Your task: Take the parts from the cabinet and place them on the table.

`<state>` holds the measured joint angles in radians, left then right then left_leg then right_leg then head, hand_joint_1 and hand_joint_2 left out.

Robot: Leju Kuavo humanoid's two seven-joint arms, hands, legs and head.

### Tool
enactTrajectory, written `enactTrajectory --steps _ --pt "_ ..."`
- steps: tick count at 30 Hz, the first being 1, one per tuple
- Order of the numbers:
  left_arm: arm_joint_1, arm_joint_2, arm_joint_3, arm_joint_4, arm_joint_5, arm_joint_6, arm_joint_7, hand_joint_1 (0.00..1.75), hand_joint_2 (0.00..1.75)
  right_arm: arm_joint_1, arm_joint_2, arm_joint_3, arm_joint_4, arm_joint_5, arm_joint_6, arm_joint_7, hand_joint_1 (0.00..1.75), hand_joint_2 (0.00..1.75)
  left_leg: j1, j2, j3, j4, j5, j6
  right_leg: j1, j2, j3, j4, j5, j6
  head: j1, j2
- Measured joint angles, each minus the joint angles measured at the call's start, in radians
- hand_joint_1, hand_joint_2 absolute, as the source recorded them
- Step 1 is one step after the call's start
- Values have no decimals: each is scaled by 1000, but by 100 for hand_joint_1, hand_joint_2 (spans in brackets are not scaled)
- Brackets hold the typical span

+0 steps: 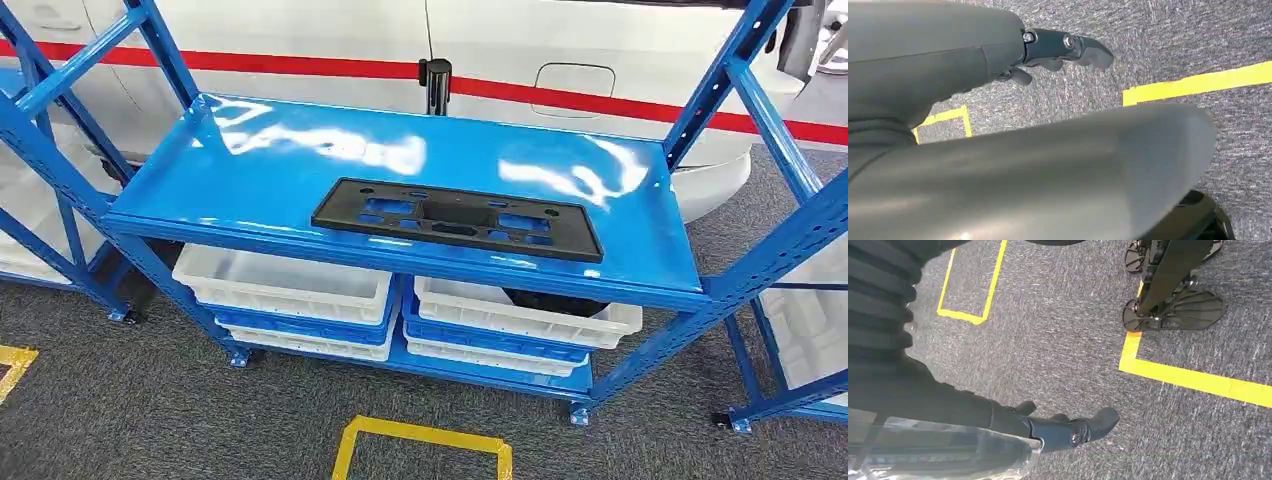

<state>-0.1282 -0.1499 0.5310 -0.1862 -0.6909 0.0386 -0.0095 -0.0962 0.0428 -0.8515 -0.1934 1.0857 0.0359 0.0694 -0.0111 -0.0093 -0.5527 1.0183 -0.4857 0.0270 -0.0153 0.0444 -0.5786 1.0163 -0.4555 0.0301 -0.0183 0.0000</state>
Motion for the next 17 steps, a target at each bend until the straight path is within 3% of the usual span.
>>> enactTrajectory --steps 1,2,3,5,6,15,16,17 --pt "0 0 0 0 0 -1 -3 0 175 0 0 0 0 0 0 0 0 175 -1 0 0 0 0 1 0 0 0 0 0 2 0 0" --pt "0 0 0 0 0 -3 -6 0 175 0 0 0 0 1 0 2 0 175 -1 0 0 0 0 1 -1 0 0 0 0 3 0 0" --pt "0 0 0 0 0 -5 -9 0 175 0 0 0 0 4 -2 3 0 0 -1 0 0 0 -1 1 -1 0 0 0 0 4 0 0" --pt "0 0 1 0 -2 -8 -14 0 175 0 0 0 0 6 -6 3 0 0 -1 0 0 0 -1 2 -1 0 0 -1 0 4 0 0" --pt "0 0 2 0 -2 -8 -16 0 175 0 0 0 0 6 -11 3 0 175 -1 0 0 0 -1 2 -1 0 0 -1 0 4 0 0" --pt "0 0 7 0 -10 -5 -15 0 175 0 0 0 0 16 -24 0 0 175 2 0 1 0 -1 3 -1 0 0 -1 0 4 -1 0" --pt "-1 1 7 0 -11 -5 -15 0 175 0 1 0 0 16 -25 1 0 175 -1 0 -1 8 -5 13 -16 0 1 -6 5 12 -2 0" --pt "-1 1 7 0 -11 -5 -15 0 175 0 2 0 0 15 -25 2 0 175 1 0 -2 8 -4 16 -19 1 1 -6 6 13 -2 0"
